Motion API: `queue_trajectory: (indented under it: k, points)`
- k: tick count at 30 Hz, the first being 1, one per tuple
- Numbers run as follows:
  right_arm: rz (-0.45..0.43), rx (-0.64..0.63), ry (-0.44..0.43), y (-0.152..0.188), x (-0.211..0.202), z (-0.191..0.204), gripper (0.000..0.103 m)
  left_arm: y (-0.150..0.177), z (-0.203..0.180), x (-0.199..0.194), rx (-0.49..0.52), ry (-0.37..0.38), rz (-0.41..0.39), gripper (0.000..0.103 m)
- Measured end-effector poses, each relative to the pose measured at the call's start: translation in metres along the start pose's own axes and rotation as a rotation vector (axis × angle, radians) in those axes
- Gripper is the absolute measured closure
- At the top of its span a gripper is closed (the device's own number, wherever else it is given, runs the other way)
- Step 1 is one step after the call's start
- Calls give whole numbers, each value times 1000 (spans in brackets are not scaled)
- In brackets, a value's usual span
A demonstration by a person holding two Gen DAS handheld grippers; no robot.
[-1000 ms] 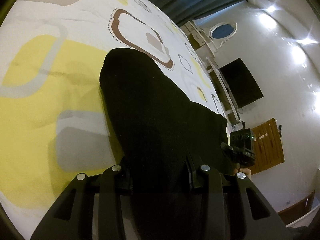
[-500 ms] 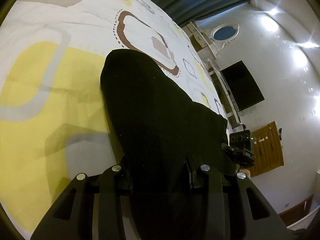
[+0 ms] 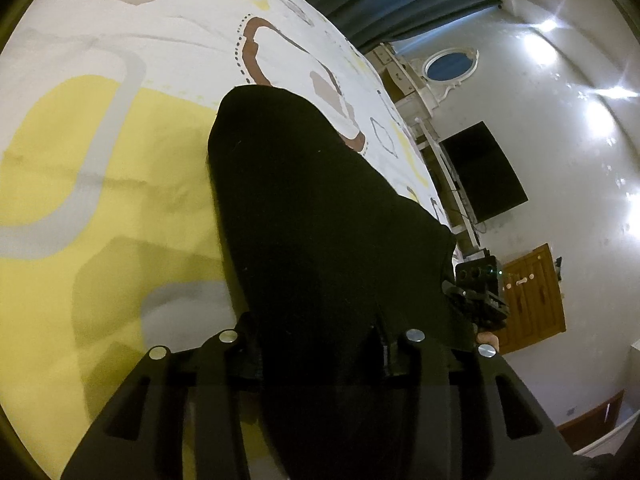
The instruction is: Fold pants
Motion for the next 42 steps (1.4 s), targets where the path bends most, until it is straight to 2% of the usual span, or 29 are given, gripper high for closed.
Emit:
queue_trajectory:
  k: [20,33,37,42]
  points:
    - [-17,-18,42,10,-6,-3,75,-6,-13,-5,83,-73,-23,55]
    - [-42,-9,40,15,-20,-10,74,-9,-9,-20,110,-131,-104,51]
    - [-62,-7,49,17,-31,-12,74,-8,-12,-28,151,-185,-141,51]
    - [-94,-24,97,25,-50,-12,74,-2,-20,-43,220,-301,-206,51]
Point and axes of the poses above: each gripper's, at about its wrist camera, not at the fingertips, and x roughly the way its jaws point, z to its left, y to its underside, the point moved 2 cm from there along x, roughly the way its jaws point, and after that the axes turned 12 degrees about -z, right-handed, at the moved point
